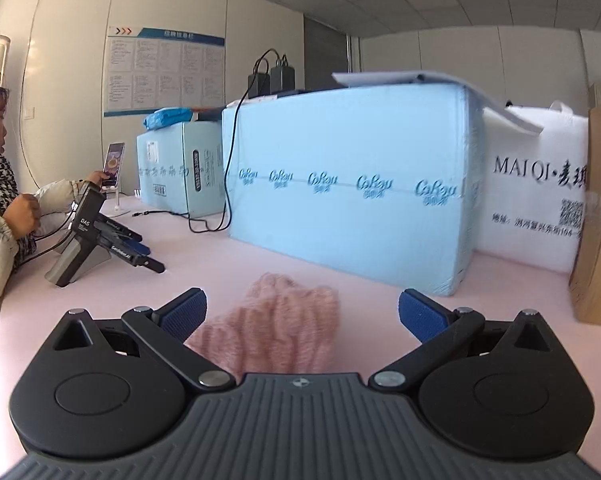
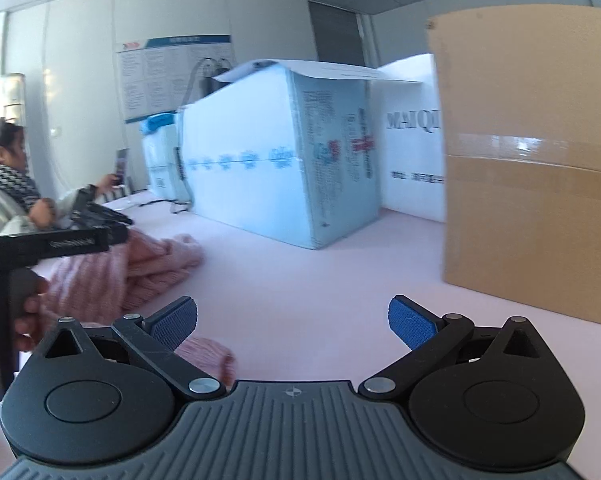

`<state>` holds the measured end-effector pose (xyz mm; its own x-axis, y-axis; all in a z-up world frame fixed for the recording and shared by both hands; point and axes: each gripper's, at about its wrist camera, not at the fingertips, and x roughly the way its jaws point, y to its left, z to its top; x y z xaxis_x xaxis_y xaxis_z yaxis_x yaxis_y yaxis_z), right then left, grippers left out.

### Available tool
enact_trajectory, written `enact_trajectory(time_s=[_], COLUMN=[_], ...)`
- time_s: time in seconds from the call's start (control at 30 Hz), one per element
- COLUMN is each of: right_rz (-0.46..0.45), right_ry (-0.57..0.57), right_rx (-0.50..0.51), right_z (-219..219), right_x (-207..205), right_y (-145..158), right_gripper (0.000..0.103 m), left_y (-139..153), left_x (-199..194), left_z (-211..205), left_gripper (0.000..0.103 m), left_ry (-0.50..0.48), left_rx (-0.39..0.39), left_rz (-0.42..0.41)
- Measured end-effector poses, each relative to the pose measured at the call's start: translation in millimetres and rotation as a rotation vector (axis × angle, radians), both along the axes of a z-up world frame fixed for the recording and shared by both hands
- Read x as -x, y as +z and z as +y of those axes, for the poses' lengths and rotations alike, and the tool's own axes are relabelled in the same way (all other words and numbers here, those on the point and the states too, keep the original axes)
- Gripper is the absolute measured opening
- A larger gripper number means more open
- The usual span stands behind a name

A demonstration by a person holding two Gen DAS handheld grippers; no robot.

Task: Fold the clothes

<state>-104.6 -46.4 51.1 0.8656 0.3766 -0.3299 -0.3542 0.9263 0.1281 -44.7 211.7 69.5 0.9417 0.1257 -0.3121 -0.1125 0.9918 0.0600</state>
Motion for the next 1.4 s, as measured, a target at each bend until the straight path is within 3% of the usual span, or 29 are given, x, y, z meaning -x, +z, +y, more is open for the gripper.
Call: enact_trajectory(time_s=[0.07,0.17,0.27,0.33,0.4,0.47,0.53,0.6,0.63,0.7,0.8,0.83,1.0,1.23,1.4], right_rz=[-0.003,0.04,0.188,0.23,0.214,0.191,0.185,0.199,0.199,0.199,0.197,0.191,0.11,0.032,-0.006], right_ry=[0.081,0.158,0.196,0.247,0.292,0.318,0.347,0.379,0.391,0.408,0.397,0.383,0.254,-0.015,-0.223], right_rx=[0.017,0.061,0.183,0.199,0.215,0.225,0.223,0.215,0.209,0.194,0.175,0.171,0.118,0.089,0.135], right_z=[26,59,93,97,93,94,96,98,98,98,97,96,80,19,-28], right_x=[-2,-16,-34,-34,-26,-21,-18,-17,-16,-13,-11,-9,1,41,87], right_y=[3,0,-19,-29,-37,-37,-38,-38,-38,-38,-37,-36,-11,28,38], right_gripper=[0.103,0.103,0.103,0.101,0.101,0.096,0.084,0.064,0.06,0.032,0.019,0.018,0.016,0.016,0.016], left_y=[-3,-15,-30,-41,-50,-57,-62,-64,-64,-61,-51,-48,-14,30,35], left_x=[-9,-22,-40,-50,-53,-53,-52,-49,-47,-45,-39,-36,-12,27,55], left_z=[18,42,54,48,39,26,14,5,3,5,13,15,14,-36,-90], left_gripper=[0.103,0.103,0.103,0.103,0.103,0.102,0.092,0.075,0.063,0.049,0.03,0.026,0.024,0.024,0.024], left_ry=[-0.019,-0.047,-0.091,-0.1,-0.097,-0.099,-0.108,-0.121,-0.126,-0.12,-0.12,-0.122,-0.128,-0.367,-0.501], left_rx=[0.003,0.073,0.125,0.082,0.016,-0.064,-0.161,-0.23,-0.249,-0.246,-0.194,-0.175,-0.137,-0.097,-0.068], left_rz=[0.073,0.193,0.346,0.408,0.431,0.43,0.415,0.392,0.381,0.372,0.342,0.329,0.246,0.202,0.108])
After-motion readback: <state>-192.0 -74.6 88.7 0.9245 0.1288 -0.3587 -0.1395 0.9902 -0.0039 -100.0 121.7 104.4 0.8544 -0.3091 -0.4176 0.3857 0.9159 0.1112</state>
